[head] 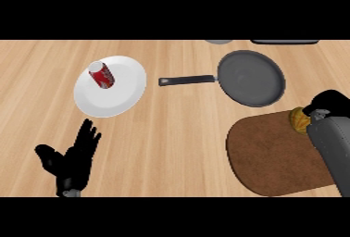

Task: Pick the squash from the cutting board and place it in the pan

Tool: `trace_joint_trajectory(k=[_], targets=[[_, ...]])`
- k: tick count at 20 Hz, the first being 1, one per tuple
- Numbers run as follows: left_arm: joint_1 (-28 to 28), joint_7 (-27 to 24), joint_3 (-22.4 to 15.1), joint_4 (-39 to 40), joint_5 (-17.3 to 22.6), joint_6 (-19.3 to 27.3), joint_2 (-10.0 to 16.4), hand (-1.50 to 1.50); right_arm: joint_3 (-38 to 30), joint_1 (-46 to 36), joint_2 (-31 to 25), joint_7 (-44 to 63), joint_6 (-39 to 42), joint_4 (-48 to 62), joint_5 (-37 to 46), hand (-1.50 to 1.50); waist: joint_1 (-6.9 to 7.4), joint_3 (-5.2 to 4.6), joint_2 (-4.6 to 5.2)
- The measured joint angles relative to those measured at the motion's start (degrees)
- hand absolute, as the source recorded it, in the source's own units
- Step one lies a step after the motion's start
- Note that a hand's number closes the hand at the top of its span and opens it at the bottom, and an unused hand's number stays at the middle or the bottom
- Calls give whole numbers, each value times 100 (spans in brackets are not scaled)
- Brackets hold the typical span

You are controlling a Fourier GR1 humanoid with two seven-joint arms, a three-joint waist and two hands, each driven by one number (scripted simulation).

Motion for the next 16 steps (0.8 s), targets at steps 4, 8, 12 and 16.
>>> trace_joint_trajectory(k=[4, 8, 12, 16], targets=[[-58, 25, 93, 65, 29, -65, 42, 0, -29, 121, 145, 35, 74, -274, 207, -150, -1, 2, 9], [-30, -91, 76, 73, -29, -71, -25, 0, -103, 344, 143, -29, 112, -465, 475, -150, -2, 3, 14], [-82, -92, 102, 129, -50, -78, -43, 0, -245, 546, 162, -158, 163, -462, 703, -150, 0, -11, 9], [-43, -77, 167, 87, 5, -180, -12, 0, -479, 733, 254, -286, 174, -625, 816, 150, 12, -24, 1]])
